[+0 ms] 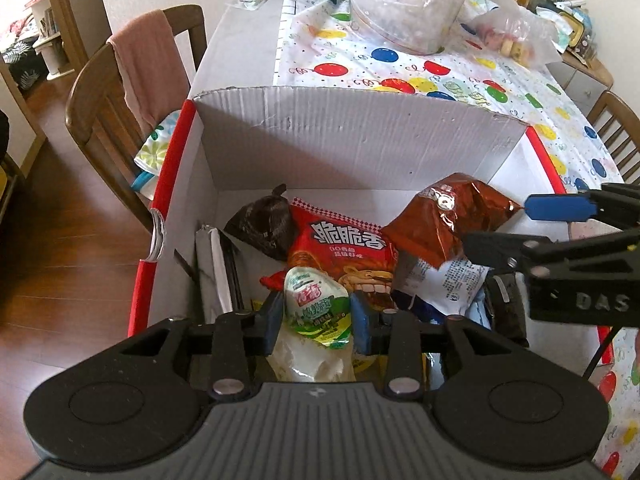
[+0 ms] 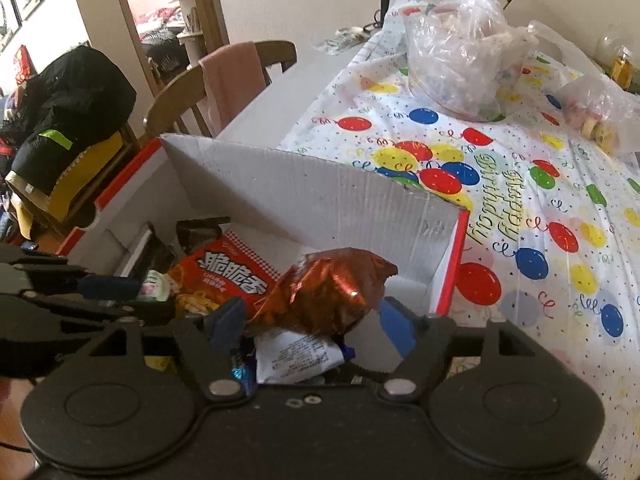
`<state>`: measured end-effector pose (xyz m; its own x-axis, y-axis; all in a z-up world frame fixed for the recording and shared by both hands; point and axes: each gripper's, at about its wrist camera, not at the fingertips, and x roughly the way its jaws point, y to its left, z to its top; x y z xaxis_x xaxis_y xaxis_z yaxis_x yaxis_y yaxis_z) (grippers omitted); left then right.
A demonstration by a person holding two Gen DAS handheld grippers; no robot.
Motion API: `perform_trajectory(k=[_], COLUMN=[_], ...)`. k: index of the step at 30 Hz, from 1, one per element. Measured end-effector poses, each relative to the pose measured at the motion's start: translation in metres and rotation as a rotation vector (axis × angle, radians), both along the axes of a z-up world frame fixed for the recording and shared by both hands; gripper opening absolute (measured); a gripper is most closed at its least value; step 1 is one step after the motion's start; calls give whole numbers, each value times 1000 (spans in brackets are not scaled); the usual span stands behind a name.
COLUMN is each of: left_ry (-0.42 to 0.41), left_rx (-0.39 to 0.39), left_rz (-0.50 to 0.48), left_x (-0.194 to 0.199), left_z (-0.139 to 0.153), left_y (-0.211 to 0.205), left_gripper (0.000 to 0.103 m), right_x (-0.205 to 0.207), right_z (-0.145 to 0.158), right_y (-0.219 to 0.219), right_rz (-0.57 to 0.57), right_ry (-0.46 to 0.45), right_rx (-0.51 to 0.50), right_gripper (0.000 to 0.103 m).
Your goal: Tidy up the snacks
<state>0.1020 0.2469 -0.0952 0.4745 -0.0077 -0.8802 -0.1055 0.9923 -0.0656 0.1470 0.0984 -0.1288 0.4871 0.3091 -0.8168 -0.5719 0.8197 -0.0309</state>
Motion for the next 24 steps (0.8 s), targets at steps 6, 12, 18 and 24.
perform_trajectory(k=[6, 12, 18, 24], left_ry=[-37, -95, -151, -204], left_rx=[-8, -7, -15, -17], left_rz=[2, 9, 15, 22], left_x=[-11, -28, -45, -60], left_z=[11, 30, 50, 68], left_y=[-2, -4, -7, -9], left_gripper=[51, 65, 72, 75], right_x=[-20, -41, -57, -73], right_z=[20, 42, 61, 76], right_y=[-9, -18, -26, -35], right_rz=[24, 42, 54, 46], right_ry=[-32, -82, -112, -160], right_rx=[46, 101, 156, 196], right_gripper=[79, 91, 94, 101])
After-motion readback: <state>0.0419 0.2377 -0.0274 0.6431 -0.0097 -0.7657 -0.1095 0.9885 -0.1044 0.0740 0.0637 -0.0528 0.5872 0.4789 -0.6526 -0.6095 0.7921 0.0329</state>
